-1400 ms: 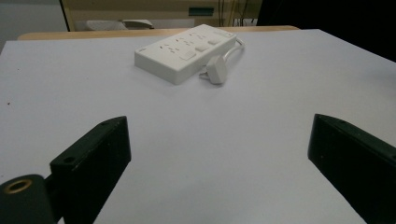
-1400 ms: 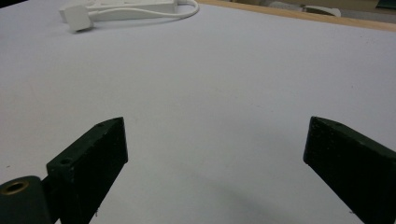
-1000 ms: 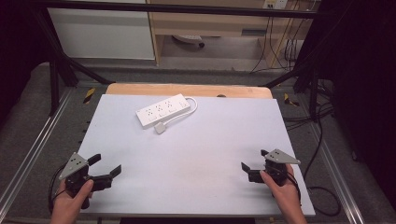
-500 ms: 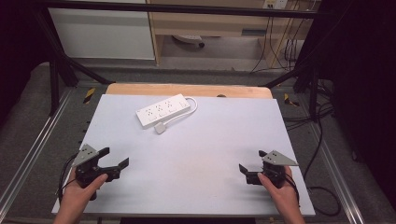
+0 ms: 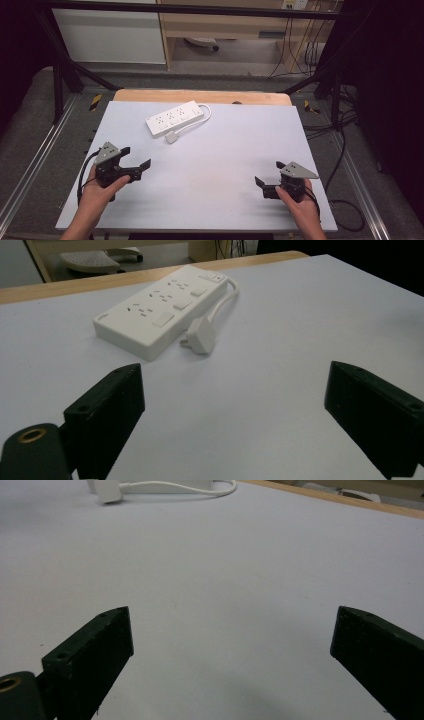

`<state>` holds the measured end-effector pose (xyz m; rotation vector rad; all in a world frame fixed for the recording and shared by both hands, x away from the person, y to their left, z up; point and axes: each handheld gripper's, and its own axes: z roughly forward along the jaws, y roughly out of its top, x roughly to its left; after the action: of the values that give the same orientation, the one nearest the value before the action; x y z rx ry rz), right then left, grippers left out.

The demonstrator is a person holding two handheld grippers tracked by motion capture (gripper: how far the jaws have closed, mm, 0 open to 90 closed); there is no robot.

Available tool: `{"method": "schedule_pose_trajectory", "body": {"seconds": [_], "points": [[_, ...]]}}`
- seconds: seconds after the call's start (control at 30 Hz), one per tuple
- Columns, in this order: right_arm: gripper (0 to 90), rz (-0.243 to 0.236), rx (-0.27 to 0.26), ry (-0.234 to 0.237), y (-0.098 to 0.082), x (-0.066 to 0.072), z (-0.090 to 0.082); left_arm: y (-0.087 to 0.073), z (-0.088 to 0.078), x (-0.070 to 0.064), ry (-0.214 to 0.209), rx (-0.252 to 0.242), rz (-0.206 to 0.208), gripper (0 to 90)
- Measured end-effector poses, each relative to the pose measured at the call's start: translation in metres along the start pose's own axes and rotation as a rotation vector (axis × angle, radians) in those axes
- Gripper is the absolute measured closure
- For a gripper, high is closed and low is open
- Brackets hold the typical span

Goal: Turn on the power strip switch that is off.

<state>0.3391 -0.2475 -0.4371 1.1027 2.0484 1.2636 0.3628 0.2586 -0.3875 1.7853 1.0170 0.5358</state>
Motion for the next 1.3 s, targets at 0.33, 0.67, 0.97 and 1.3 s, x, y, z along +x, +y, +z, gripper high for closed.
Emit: {"method": "schedule_pose_trajectory", "body": {"seconds": [0.33, 0.67, 0.97, 1.3], "points": [[3.4, -0.009, -0.01, 0.001, 0.001, 0.002, 0.0, 0.016, 0.016, 0.0, 0.008, -0.036, 0.004, 9.6], [3.0, -0.008, -0.016, 0.0, 0.001, 0.002, -0.001, 0.028, 0.031, 0.003, 0.029, -0.07, -0.005, 9.5], [2.9, -0.008, -0.017, -0.002, 0.001, 0.002, -0.001, 0.038, 0.046, 0.006, 0.06, -0.078, -0.008, 9.9], [2.9, -0.006, -0.018, -0.001, 0.001, 0.002, -0.001, 0.045, 0.061, 0.007, 0.066, -0.076, -0.001, 10.6]]}}
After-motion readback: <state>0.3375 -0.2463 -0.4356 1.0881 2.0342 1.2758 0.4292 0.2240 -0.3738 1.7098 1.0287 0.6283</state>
